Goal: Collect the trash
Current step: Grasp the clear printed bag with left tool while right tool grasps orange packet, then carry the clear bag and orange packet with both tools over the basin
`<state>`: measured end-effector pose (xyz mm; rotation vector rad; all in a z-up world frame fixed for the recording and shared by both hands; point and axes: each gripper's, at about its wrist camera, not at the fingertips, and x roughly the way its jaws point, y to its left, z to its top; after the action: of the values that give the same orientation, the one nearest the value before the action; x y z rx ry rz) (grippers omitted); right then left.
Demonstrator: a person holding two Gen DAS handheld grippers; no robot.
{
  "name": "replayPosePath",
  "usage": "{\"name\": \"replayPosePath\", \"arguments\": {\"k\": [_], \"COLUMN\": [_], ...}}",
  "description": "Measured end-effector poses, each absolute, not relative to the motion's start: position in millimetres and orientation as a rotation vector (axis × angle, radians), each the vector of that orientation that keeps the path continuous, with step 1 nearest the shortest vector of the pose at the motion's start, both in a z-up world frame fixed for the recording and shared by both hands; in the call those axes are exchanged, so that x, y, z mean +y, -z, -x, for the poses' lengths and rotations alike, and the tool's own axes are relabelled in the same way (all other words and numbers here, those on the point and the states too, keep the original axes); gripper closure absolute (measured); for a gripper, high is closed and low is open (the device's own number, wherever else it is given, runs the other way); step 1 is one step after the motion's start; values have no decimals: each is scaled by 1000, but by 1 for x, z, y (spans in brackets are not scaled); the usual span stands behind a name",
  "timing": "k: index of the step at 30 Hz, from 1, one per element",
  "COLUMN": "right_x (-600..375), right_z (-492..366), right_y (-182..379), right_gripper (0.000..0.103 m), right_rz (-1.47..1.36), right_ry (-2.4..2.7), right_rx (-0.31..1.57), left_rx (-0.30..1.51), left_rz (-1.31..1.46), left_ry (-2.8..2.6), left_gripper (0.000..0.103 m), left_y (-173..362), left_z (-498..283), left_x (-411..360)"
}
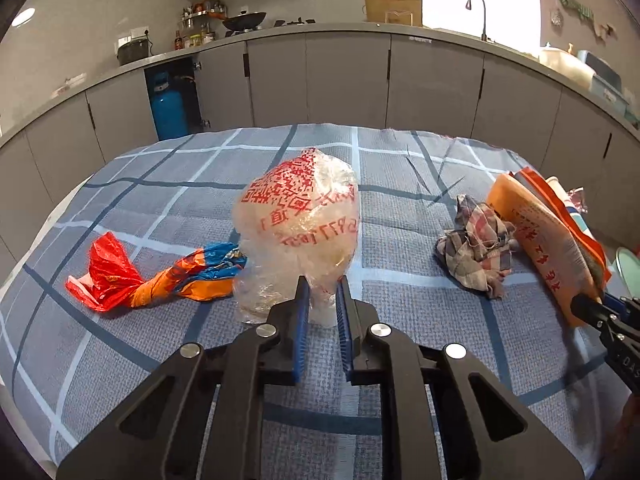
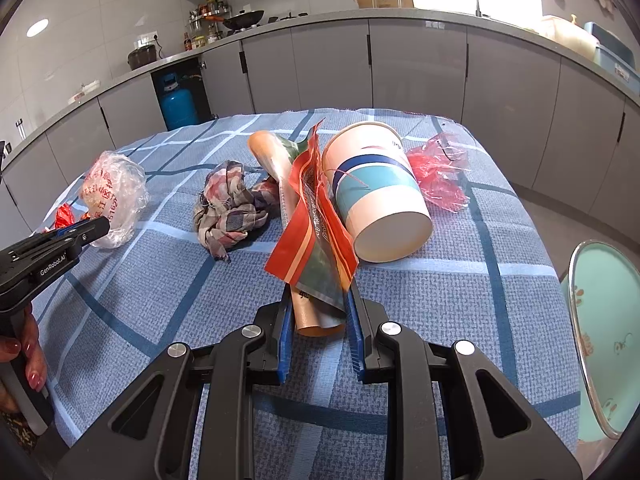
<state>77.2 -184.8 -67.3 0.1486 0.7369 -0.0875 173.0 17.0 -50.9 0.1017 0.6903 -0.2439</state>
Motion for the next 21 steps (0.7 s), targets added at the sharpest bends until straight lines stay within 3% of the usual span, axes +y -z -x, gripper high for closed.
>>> {"name": "replayPosePath", "arguments": {"k": [7, 21], "right_x": [-188, -207], "right_z": [-66, -15], "right_y": [62, 31], "right_gripper": [86, 86], "right_rz": [-162, -108], "right_ry": [85, 87], "right_rx": [665, 589], "left_rx": [645, 595], "left_rz": [-62, -61], "left_ry": [260, 407], "left_gripper": [93, 93], "left_y": [46, 25], "left_z": [-152, -104], "left_x": [20, -17]}}
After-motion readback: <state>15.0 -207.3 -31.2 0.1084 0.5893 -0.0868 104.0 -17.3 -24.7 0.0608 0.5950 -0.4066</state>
